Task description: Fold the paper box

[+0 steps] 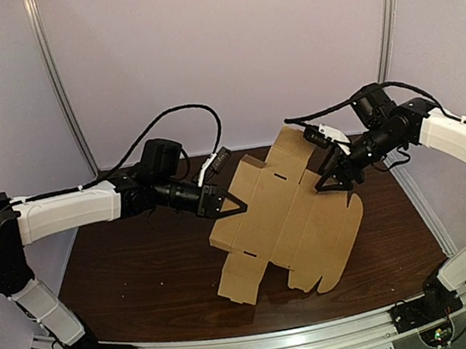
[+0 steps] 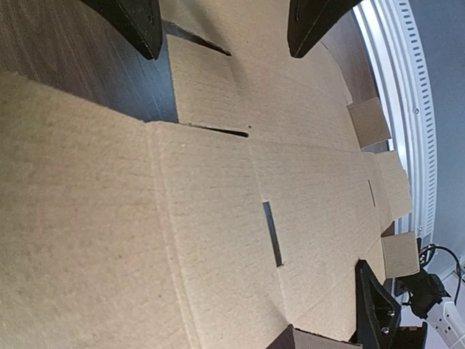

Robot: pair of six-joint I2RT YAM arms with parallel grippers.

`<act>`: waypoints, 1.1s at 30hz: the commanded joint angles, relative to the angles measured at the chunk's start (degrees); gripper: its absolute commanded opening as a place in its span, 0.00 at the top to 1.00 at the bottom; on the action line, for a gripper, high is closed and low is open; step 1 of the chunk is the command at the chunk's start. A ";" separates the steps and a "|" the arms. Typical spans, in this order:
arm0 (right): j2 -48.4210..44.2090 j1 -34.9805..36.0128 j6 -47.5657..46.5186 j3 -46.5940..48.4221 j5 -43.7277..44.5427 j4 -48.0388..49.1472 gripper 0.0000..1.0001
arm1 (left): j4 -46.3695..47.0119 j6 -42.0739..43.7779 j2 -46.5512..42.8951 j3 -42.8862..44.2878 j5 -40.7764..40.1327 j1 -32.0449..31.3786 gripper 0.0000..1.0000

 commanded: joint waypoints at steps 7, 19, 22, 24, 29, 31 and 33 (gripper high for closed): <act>2.54 1.44 -2.83 1.65 3.62 0.10 0.40 | 1.83 -0.17 0.81 0.28 2.50 0.44 1.00; 1.57 2.98 -2.92 -0.14 5.99 3.04 0.77 | 0.18 0.17 1.85 0.96 1.32 0.53 1.00; 0.97 3.45 -2.82 -1.67 8.28 4.85 0.87 | -0.57 -0.16 2.66 1.62 0.61 0.66 1.00; 1.26 3.81 -2.87 -2.27 8.84 5.34 0.91 | -0.57 -0.77 3.11 1.82 0.01 0.95 1.00; 3.99 4.86 -3.19 -3.42 10.66 6.42 0.96 | -1.23 -1.91 4.27 2.21 -2.33 1.73 1.00; 5.17 5.30 -2.86 -4.09 11.86 7.89 0.96 | -1.61 -2.24 4.94 2.41 -3.92 1.83 1.00; 7.45 5.92 -2.17 -4.02 13.84 9.44 0.98 | -2.44 -2.54 6.26 3.06 -5.49 1.87 1.00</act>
